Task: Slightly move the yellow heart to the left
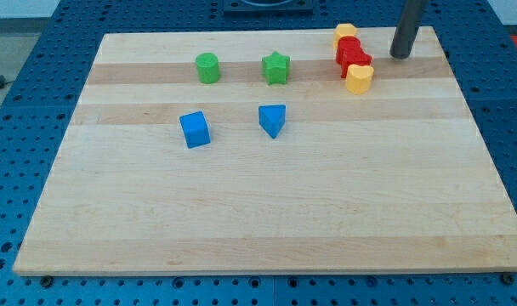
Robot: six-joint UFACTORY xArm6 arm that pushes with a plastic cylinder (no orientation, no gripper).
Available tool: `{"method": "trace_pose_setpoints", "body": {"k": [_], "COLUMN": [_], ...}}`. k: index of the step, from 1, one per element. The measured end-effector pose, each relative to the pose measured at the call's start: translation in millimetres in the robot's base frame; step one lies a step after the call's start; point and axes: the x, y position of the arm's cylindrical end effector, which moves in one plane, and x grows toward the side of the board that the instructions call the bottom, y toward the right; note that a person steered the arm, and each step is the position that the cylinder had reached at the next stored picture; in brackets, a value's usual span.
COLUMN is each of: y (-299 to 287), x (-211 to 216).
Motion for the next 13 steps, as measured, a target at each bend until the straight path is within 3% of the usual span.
{"method": "trace_pose_setpoints", "body": {"k": [2,3,6,13], "y": [13.5,13.0,-27.6,-62.8], "x": [71.5,87.1,87.4,87.4]}}
